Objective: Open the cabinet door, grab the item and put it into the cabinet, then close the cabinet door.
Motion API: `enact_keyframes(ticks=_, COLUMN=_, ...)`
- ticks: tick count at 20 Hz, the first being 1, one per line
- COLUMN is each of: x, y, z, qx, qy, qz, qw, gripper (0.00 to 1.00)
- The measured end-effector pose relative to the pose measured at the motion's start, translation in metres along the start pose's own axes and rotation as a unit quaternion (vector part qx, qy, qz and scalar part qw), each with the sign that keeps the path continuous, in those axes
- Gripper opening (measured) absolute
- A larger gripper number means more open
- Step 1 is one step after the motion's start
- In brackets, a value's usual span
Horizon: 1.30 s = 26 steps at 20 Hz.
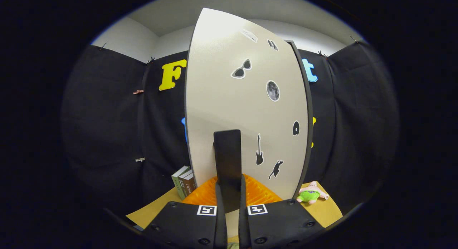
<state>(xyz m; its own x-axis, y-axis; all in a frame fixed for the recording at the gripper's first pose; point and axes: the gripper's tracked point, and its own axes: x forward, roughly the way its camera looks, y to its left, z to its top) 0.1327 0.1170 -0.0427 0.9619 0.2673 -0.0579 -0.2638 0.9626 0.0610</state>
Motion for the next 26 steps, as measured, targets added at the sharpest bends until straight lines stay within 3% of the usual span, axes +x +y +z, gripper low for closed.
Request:
enact_keyframes(ticks=16, x=-0.026, y=-0.054, z=0.001, qx=0.009, qy=0.000, qz=-0.116, qw=0.993, gripper=0.16)
enact_keyframes(ticks=21, x=-0.032, y=-0.074, z=0.005, qx=-0.013, qy=-0.007, qz=-0.145, qw=0.989, gripper=0.16)
enact_keyframes(ticks=26, x=-0.039, y=-0.094, z=0.015, qx=-0.007, qy=-0.030, qz=-0.177, qw=0.984, gripper=0.12)
